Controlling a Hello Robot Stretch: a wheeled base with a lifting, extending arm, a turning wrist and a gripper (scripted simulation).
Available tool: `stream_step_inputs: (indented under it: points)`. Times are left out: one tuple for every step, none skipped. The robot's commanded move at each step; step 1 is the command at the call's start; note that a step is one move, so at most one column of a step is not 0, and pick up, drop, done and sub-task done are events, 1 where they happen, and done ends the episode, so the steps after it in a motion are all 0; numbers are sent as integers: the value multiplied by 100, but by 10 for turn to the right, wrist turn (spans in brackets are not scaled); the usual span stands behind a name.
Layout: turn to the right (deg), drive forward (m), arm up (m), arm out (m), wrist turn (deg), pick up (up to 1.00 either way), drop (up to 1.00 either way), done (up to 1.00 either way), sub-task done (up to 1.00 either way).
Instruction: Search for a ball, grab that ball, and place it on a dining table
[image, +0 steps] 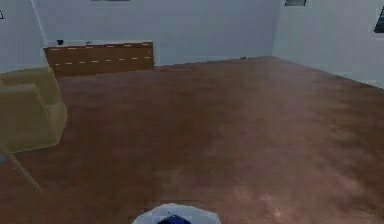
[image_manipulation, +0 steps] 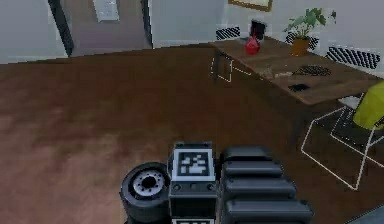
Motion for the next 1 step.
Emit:
stream_step_inputs:
  points:
    - [450, 0, 0, 0, 0, 0, 0, 0, 0]
